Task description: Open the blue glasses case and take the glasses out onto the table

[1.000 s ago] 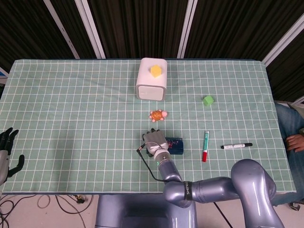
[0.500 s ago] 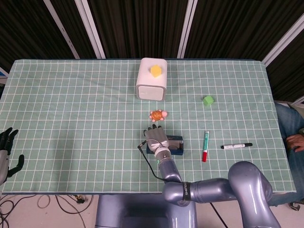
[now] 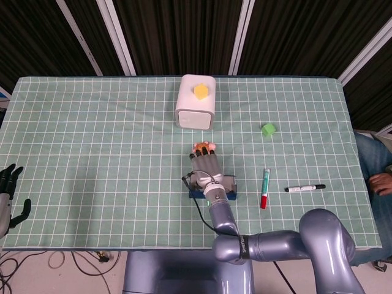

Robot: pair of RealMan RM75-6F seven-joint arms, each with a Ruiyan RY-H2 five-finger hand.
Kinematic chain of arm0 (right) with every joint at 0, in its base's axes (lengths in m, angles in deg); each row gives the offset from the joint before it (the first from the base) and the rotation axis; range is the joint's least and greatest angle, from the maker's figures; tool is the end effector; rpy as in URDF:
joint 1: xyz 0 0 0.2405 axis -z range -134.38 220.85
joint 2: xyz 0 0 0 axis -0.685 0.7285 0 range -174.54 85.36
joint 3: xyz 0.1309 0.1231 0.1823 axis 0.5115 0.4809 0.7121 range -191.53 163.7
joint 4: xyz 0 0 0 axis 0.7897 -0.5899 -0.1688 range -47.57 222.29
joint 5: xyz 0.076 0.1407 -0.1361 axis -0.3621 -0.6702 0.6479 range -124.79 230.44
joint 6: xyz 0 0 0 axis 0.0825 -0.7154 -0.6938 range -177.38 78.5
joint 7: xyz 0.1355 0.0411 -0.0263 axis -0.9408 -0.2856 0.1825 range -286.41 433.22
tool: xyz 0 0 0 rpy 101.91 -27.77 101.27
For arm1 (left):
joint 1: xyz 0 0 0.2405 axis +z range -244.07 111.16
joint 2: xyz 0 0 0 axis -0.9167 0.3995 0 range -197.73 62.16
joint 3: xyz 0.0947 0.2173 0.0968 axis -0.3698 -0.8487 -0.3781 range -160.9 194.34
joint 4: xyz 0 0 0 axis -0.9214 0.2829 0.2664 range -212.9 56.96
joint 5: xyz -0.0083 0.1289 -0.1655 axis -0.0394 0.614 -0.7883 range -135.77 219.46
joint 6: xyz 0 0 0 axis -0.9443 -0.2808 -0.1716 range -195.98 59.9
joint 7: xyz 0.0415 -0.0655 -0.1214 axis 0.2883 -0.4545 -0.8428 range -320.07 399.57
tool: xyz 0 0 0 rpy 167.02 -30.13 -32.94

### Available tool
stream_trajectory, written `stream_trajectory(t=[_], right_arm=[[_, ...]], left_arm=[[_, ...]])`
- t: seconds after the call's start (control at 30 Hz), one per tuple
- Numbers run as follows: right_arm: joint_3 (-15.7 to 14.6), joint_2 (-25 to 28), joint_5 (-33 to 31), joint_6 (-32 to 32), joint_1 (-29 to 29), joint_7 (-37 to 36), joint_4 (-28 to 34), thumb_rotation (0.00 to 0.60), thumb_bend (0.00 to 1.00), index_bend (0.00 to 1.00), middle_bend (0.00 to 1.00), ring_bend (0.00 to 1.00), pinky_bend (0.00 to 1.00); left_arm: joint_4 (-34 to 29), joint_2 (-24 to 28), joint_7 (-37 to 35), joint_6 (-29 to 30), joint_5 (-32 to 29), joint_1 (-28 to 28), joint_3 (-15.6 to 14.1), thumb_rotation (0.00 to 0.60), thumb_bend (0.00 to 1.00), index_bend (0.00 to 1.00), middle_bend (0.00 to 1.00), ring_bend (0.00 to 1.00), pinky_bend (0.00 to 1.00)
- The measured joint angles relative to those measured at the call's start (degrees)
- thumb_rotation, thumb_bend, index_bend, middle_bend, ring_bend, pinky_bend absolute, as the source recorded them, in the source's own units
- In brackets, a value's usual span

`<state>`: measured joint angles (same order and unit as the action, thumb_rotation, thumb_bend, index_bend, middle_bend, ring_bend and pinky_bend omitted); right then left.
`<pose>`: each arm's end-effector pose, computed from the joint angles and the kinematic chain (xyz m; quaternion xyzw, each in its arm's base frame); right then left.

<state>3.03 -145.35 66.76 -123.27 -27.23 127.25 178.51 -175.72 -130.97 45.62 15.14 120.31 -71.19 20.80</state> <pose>-0.0126 -0.3511 -0.0594 0.7317 -0.3971 0.2639 0.4871 -0.3109 0.1824 0.1602 -0.5652 -0.4162 -0.3545 0.6178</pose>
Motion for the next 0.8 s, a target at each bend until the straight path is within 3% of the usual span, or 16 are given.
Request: stream_trajectory(t=[0.33,0.53,0.8], right_arm=[[-0.20,8.46,2.33,-3.05,4.48,0.17,13.13,0.600,0.15,0.11,0.08,0.04,0.20],[-3.89,10.53,6.28,-6.28,8.84,-1.73,17.32,0.600,0.11,0.10,0.08,0.04,0.20],[-9.04,8.00,13.72,-11.61,14.99,-4.92,17.51,0.600,0.11,0.11,0.11,0.07,0.20]], left_arm=[[-0.13,-0.04,0.46,0.03,-0.36,0.05,0.07,0.600,0.46,0.03,0.00,0.00,0.00],[-0.30,-0.07,0.81,-0.03,-0.64,0.08,0.08,0.600,0.46,0.03,0.00,0.00,0.00],[-0.25,-0.11,0.91,-0.24,-0.97,0.06,0.12,0.600,0.46,0.03,0.00,0.00,0.00]])
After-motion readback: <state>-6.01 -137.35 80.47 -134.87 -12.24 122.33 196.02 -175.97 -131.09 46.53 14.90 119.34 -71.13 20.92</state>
